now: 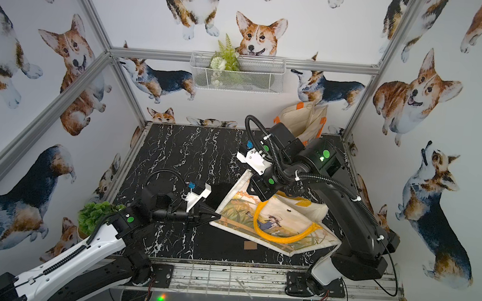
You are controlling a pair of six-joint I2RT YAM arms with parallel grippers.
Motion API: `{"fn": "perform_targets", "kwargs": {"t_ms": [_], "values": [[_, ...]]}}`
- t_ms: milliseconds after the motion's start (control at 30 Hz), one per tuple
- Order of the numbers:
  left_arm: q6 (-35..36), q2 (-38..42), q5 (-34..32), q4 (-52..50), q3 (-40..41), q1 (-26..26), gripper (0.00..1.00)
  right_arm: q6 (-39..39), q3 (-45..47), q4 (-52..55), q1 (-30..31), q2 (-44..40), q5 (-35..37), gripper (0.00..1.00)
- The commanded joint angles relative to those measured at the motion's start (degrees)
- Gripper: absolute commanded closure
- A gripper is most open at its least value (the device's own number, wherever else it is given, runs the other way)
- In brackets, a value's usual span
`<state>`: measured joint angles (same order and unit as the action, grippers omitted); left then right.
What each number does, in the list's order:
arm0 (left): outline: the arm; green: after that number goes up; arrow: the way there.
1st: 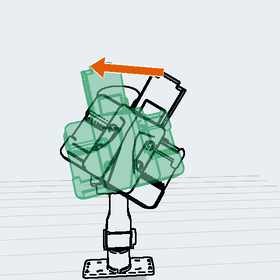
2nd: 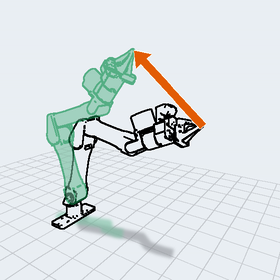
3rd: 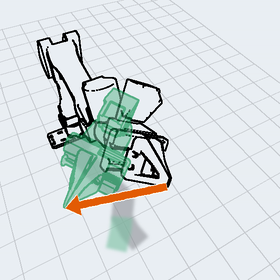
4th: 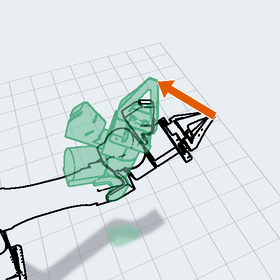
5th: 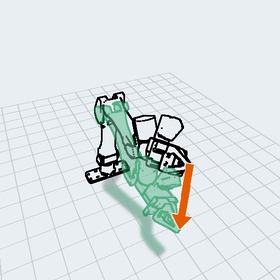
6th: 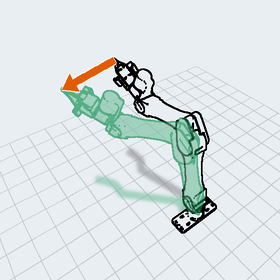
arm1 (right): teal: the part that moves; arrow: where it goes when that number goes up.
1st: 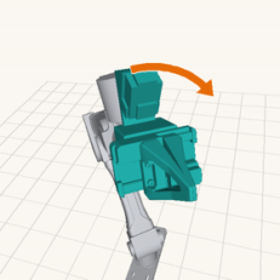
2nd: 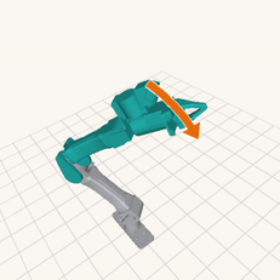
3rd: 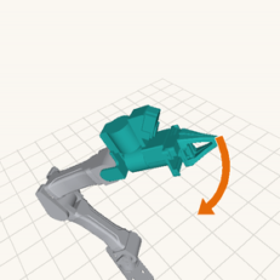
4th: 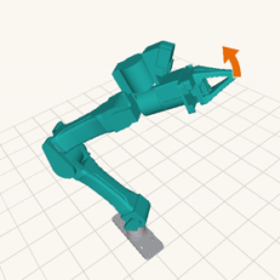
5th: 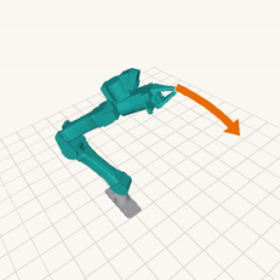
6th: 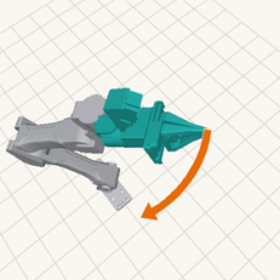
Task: Put away the canvas bag
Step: Press the canvas bag.
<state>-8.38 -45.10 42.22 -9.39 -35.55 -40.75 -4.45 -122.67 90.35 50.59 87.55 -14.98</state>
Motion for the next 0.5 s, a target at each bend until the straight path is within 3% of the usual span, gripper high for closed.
{"fn": "perform_targets", "kwargs": {"t_ms": [0, 200, 300, 467], "values": [[2.6, 0.2, 2.1, -2.8, -0.8, -0.7, 1.0, -0.8, 0.8, -3.0, -0.1, -0.8, 0.8, 1.0], [0.5, 0.5, 2.1, -1.0, -0.1, -1.0, 1.0, -0.4, 2.3, -4.6, -0.1, -2.0, -2.5, 1.0], [-1.5, 0.4, 2.4, 2.1, 0.7, -1.1, 0.67, -0.9, 3.3, -6.4, -0.1, -2.4, -7.3, 1.0], [-1.8, -1.1, 2.8, 3.1, -0.1, -1.1, 0.57, -1.7, 3.0, -8.0, -0.1, -2.0, -11.8, 1.0]]}}
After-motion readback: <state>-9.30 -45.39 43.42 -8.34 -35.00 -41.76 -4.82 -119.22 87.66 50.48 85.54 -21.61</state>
